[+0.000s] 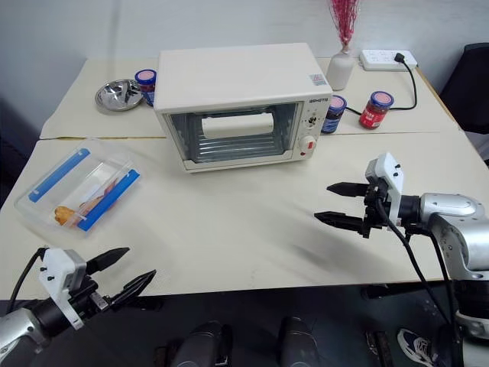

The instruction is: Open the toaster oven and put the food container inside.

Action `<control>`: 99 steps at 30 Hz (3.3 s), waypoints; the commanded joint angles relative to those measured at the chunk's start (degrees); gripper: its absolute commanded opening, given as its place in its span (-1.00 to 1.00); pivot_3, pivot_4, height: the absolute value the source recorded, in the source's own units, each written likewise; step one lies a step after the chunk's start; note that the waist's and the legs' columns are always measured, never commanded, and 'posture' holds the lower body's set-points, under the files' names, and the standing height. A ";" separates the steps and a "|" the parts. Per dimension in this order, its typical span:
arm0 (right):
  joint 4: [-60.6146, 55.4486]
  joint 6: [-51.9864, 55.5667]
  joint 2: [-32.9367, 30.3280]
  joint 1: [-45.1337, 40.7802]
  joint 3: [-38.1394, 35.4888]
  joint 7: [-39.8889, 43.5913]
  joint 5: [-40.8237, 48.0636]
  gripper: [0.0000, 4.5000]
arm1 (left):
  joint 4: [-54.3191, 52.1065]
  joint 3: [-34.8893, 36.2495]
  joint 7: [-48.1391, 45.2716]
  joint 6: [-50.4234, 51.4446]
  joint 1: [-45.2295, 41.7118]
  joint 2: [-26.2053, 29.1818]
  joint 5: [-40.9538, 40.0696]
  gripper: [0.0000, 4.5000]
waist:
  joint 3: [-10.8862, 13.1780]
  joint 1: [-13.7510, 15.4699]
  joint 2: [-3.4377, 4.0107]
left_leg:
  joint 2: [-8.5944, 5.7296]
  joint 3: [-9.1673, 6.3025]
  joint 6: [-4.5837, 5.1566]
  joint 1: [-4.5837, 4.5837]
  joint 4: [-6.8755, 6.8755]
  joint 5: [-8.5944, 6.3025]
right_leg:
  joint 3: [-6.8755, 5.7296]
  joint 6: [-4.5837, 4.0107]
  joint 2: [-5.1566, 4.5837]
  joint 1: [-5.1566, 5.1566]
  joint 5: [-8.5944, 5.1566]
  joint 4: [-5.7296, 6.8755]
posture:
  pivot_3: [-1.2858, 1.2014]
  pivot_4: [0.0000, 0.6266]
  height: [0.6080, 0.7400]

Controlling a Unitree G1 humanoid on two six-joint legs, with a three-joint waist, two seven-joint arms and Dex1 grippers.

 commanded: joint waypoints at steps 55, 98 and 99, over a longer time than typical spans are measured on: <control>13.96 -4.73 26.61 -29.67 9.08 -9.22 -3.79 1.00 | 10.33 2.16 -1.02 16.44 -41.31 26.98 -31.60 0.99 | 0.05 -0.70 0.09 | -0.18 0.00 -0.20 -0.07 -0.05 0.07 | 0.00 0.01 0.16 -0.14 0.00 0.32 | 0.03 -0.52 1.00; -17.51 8.52 6.41 3.36 -7.29 -16.16 4.87 1.00 | 26.61 -28.18 -8.66 2.34 -63.02 14.69 7.60 -0.99 | 0.08 0.94 0.13 | -0.15 0.49 -0.25 -0.15 0.07 0.08 | -0.01 0.03 0.25 -0.20 0.01 0.39 | 0.03 -0.52 1.00; -18.96 9.96 4.79 4.50 -9.26 -15.45 6.92 1.00 | 25.71 -28.22 -8.60 1.94 -61.66 14.86 8.28 -0.99 | 0.08 0.94 0.13 | -0.15 0.48 -0.25 -0.14 0.04 0.08 | 0.00 0.03 0.24 -0.20 0.01 0.41 | 0.03 -0.52 1.00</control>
